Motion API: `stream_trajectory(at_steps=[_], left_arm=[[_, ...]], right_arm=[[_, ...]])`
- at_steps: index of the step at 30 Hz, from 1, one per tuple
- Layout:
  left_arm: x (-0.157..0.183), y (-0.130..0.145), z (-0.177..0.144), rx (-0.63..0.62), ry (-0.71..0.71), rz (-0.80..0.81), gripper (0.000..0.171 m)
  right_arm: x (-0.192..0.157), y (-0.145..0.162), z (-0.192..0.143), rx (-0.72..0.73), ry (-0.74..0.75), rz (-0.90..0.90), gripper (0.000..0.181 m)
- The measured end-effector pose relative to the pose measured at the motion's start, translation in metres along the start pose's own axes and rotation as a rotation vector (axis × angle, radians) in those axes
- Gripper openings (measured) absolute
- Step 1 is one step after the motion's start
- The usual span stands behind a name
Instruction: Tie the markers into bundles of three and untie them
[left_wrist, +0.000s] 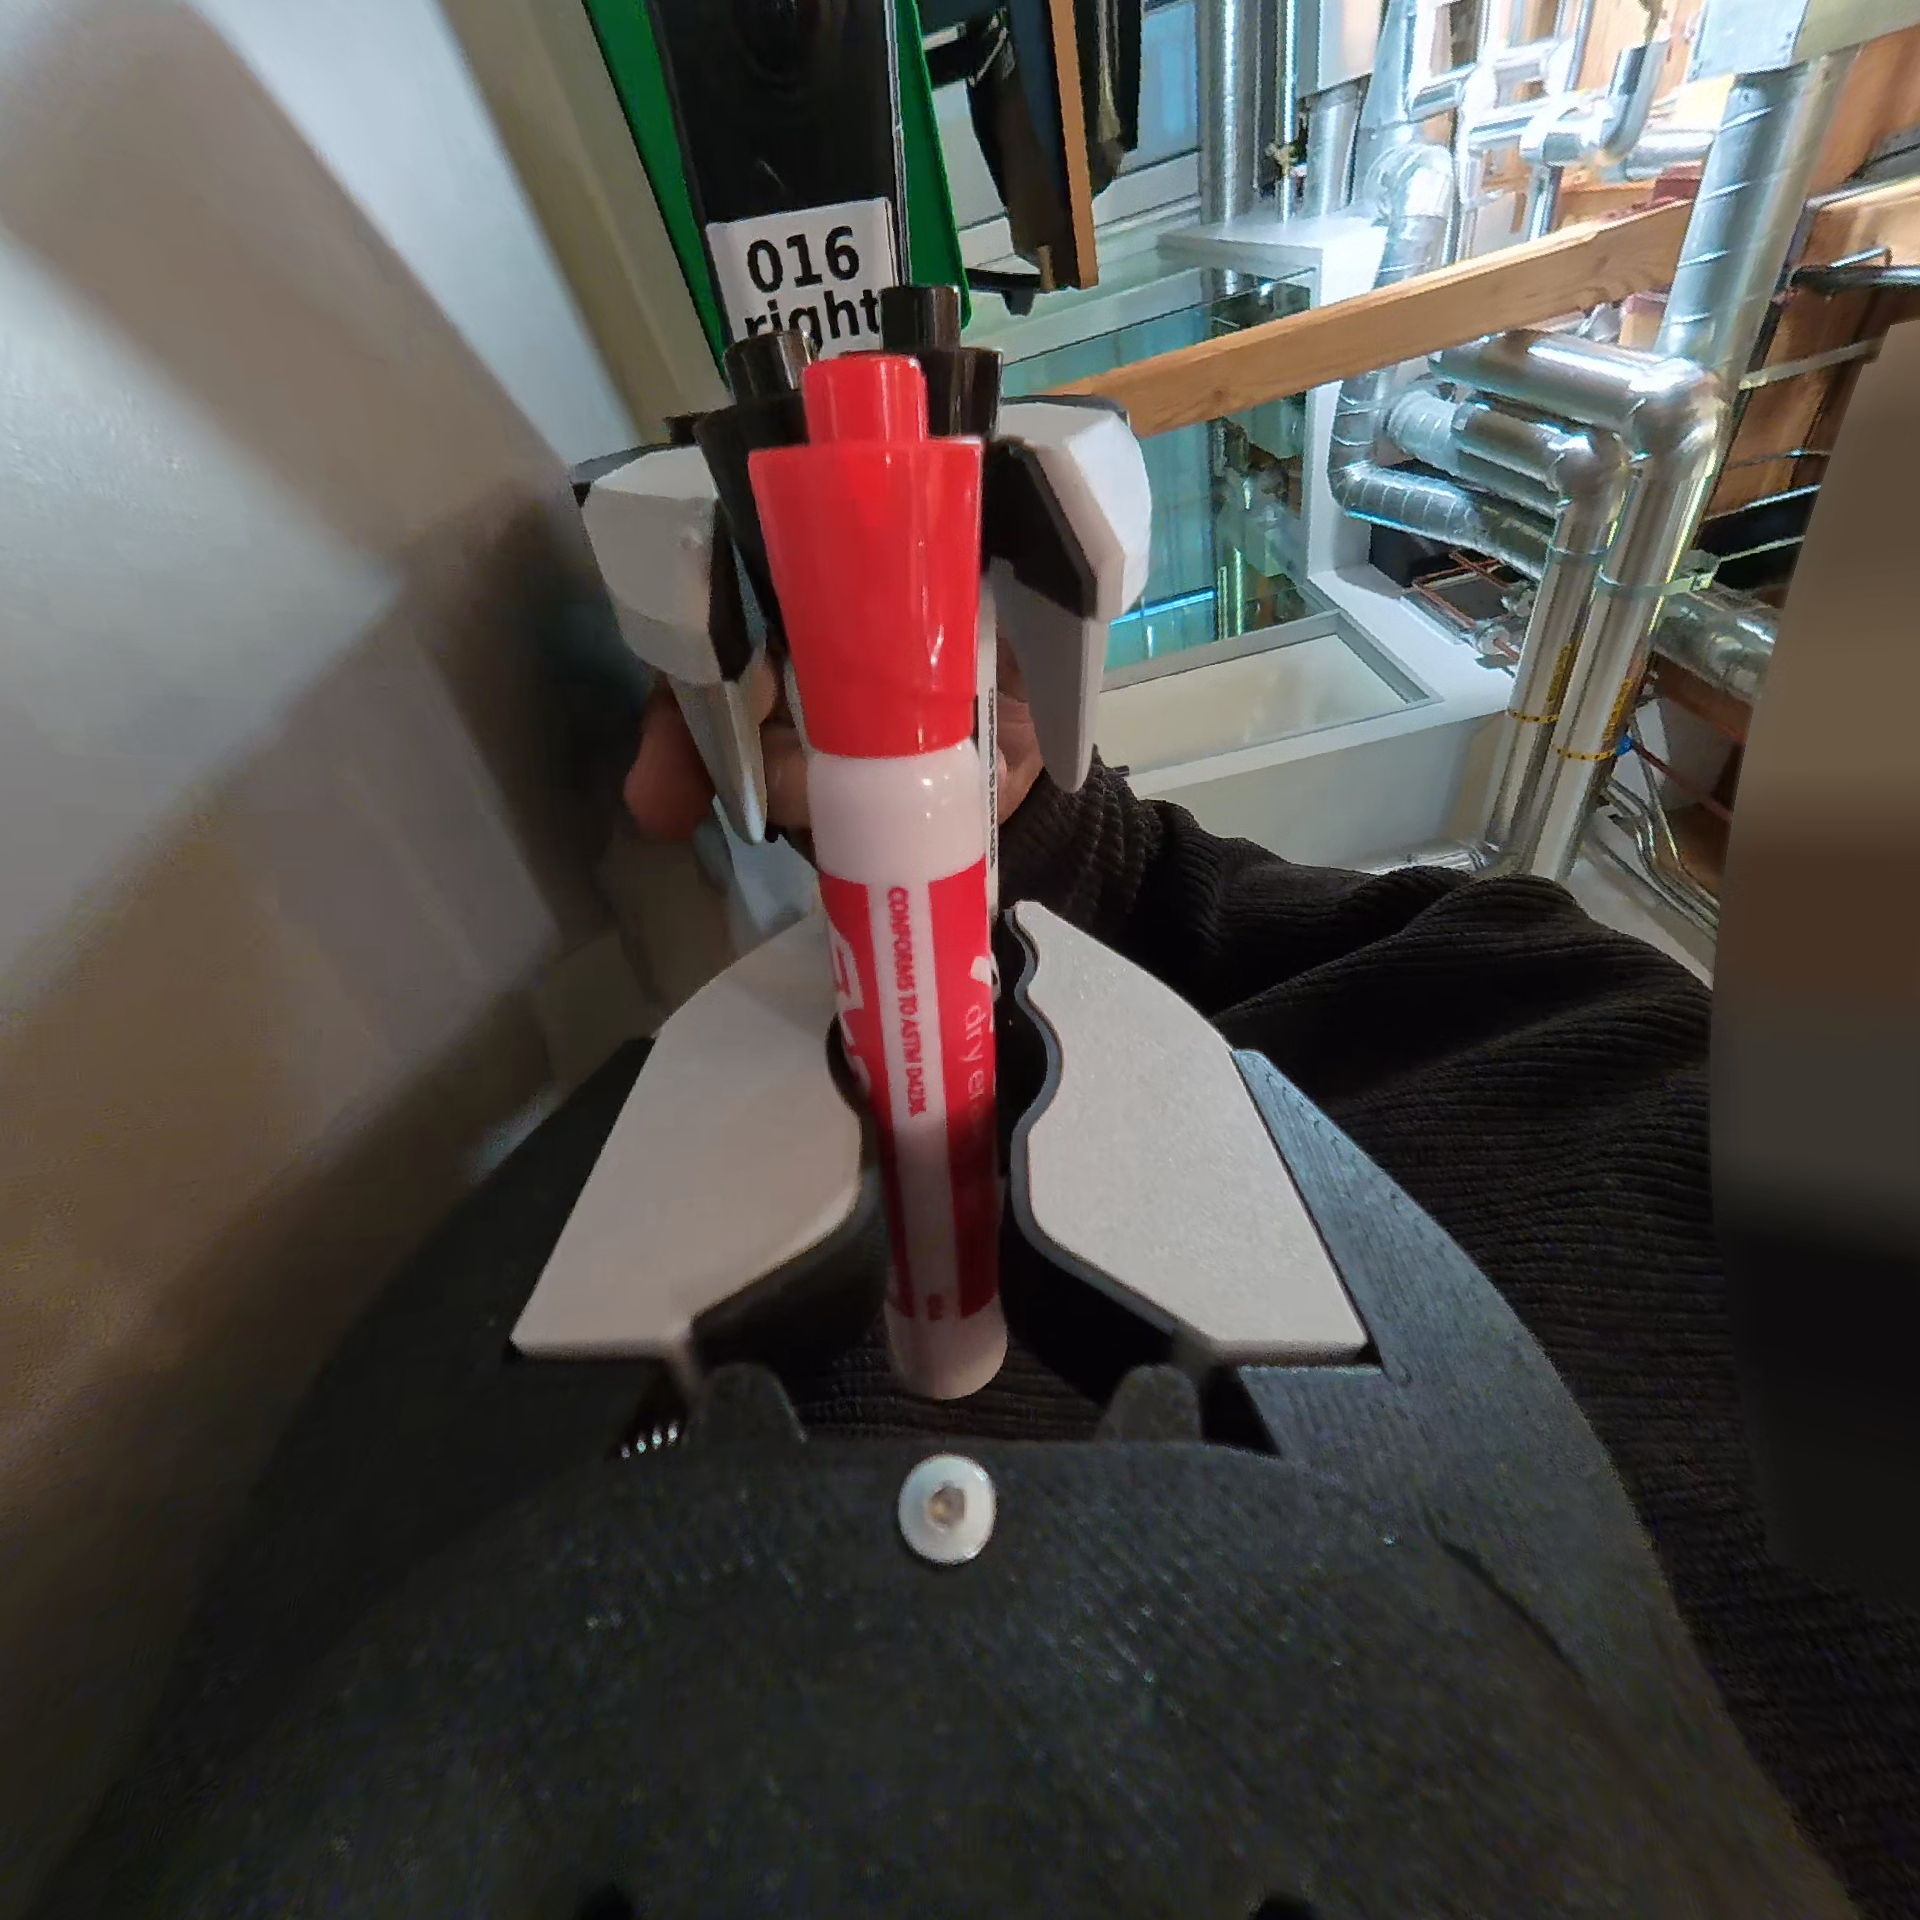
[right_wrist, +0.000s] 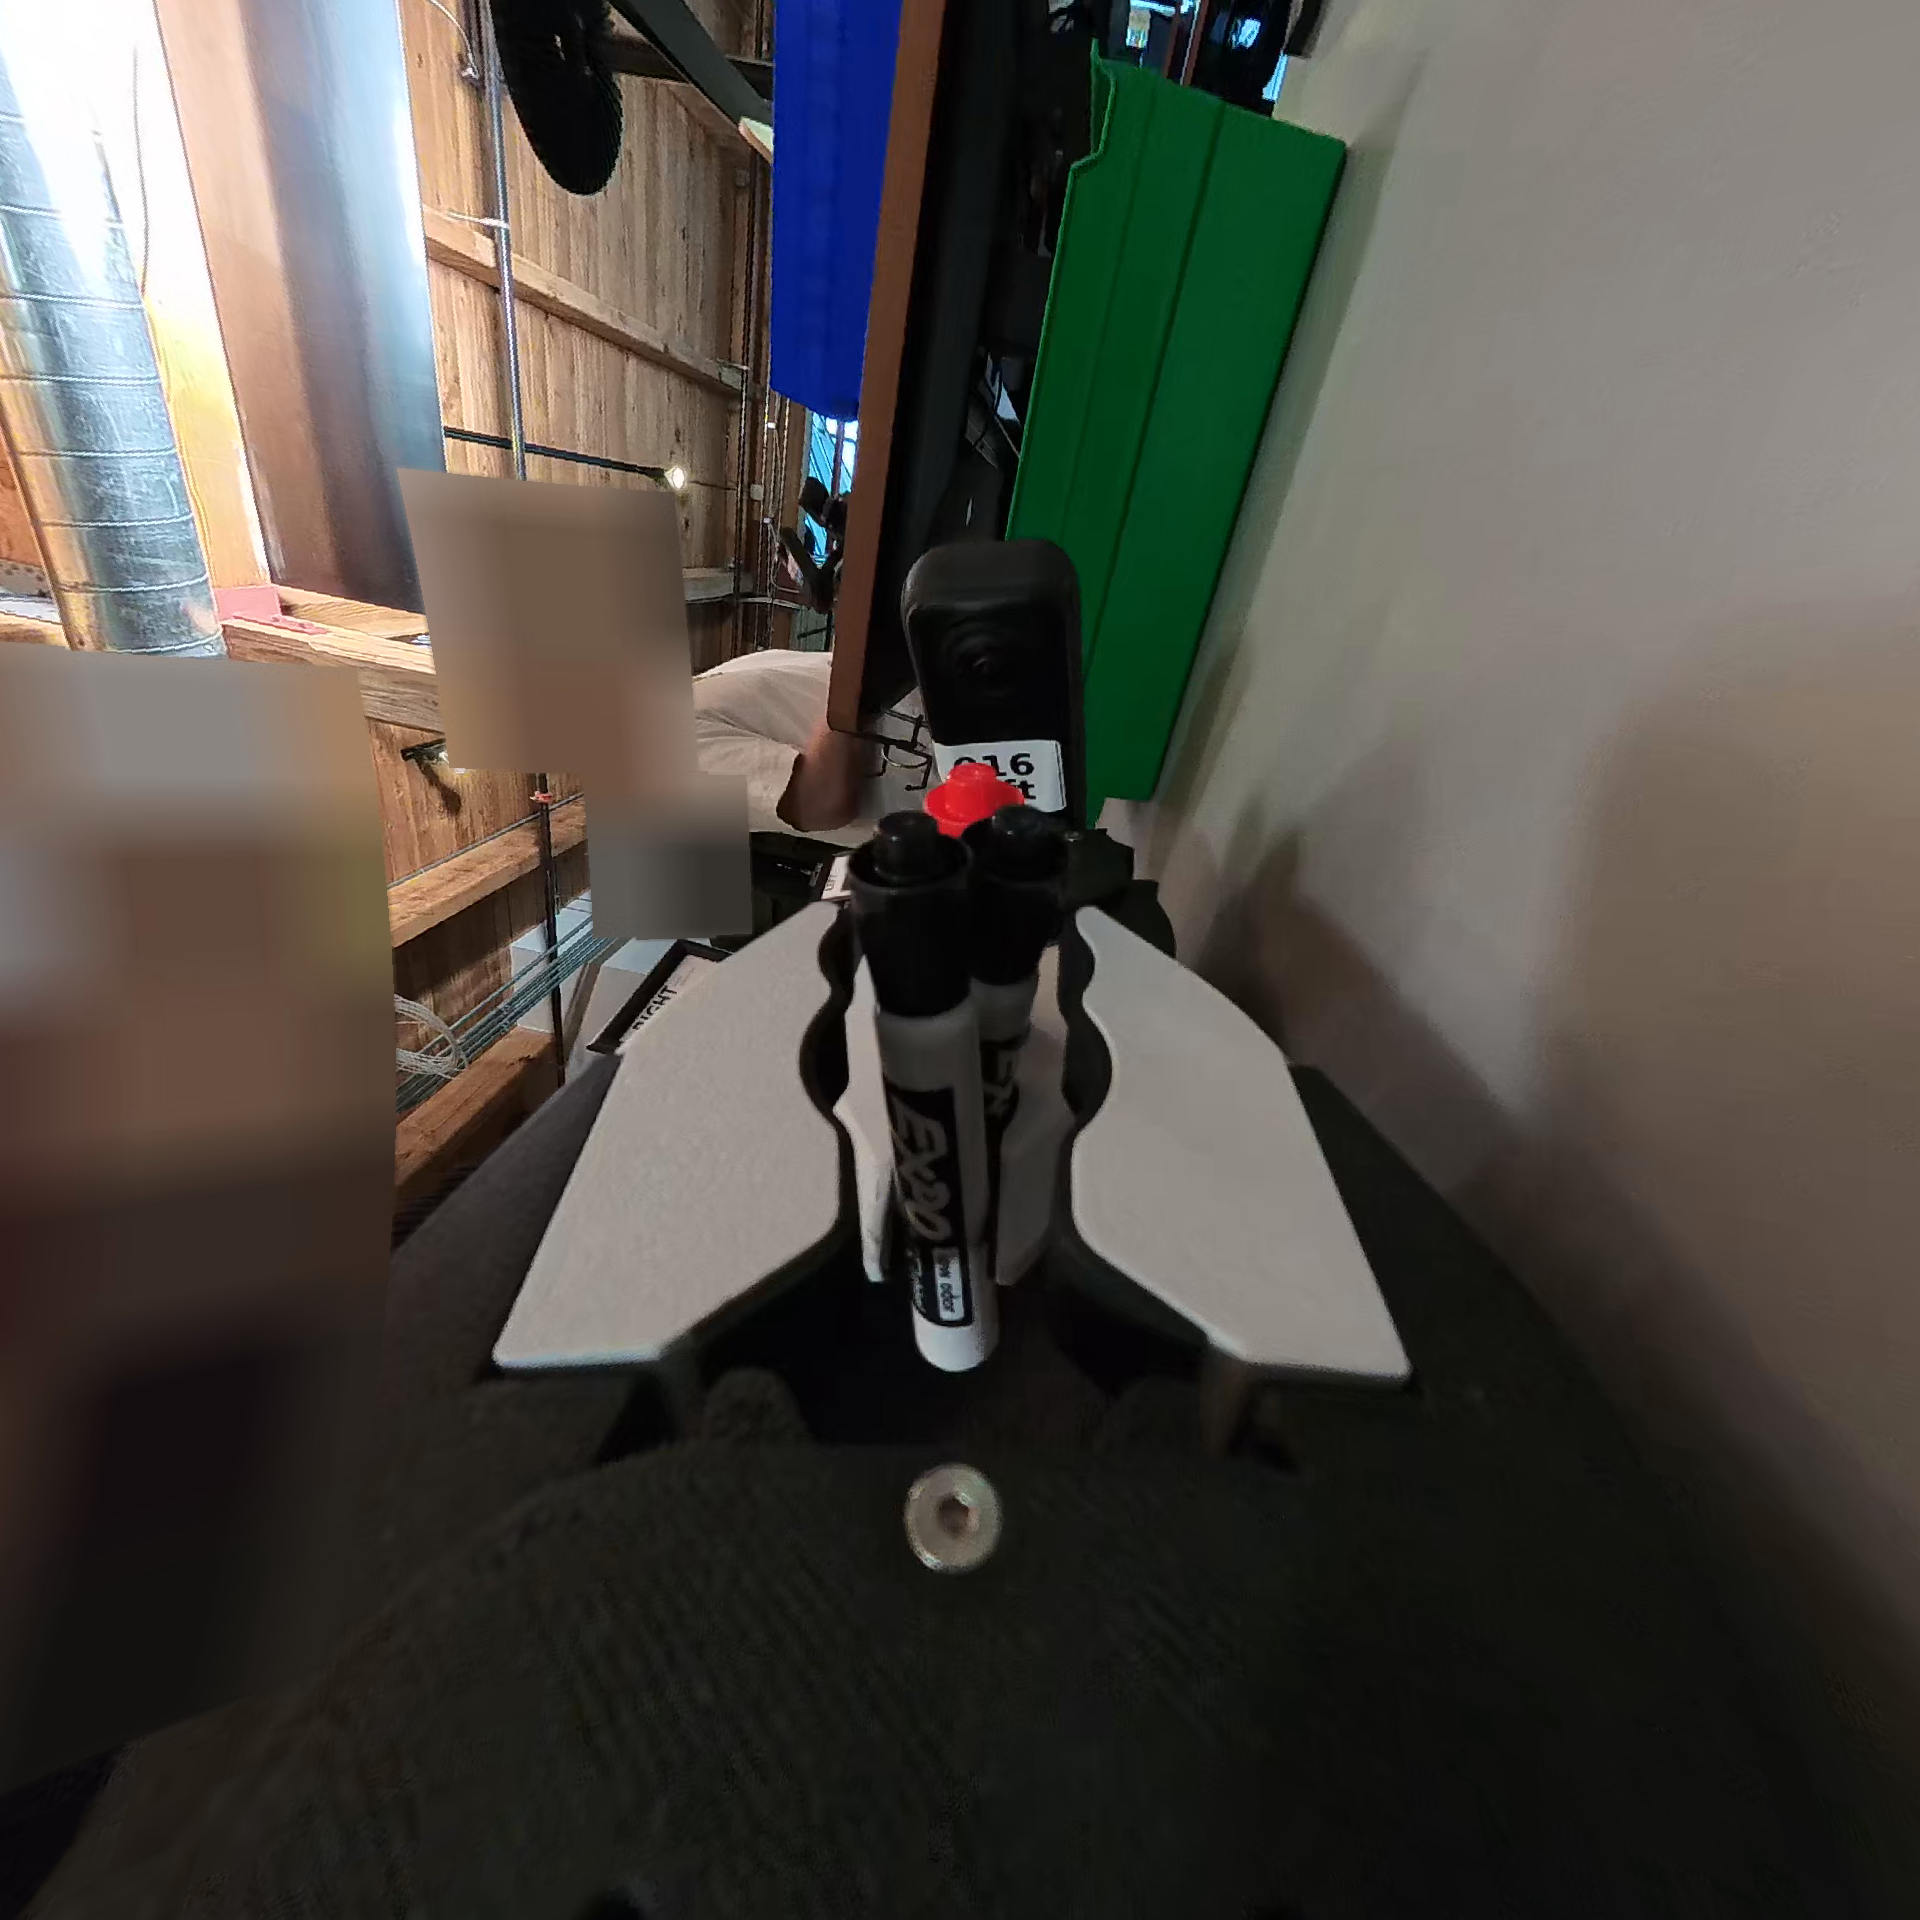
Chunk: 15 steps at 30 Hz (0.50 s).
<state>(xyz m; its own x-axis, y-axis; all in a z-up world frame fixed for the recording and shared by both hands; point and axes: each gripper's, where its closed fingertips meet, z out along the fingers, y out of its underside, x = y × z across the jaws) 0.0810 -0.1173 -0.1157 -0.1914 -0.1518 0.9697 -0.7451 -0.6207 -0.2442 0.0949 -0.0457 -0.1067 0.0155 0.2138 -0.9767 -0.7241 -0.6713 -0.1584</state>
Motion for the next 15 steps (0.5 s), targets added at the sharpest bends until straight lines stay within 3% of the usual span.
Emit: stream_trajectory(at_steps=[15], left_arm=[[0.0011, -0.0064, -0.0027, 0.037, -0.005, 0.020, 0.019]], right_arm=[[-0.0001, -0.0004, -0.0011, -0.016, 0.006, 0.013, 0.050]])
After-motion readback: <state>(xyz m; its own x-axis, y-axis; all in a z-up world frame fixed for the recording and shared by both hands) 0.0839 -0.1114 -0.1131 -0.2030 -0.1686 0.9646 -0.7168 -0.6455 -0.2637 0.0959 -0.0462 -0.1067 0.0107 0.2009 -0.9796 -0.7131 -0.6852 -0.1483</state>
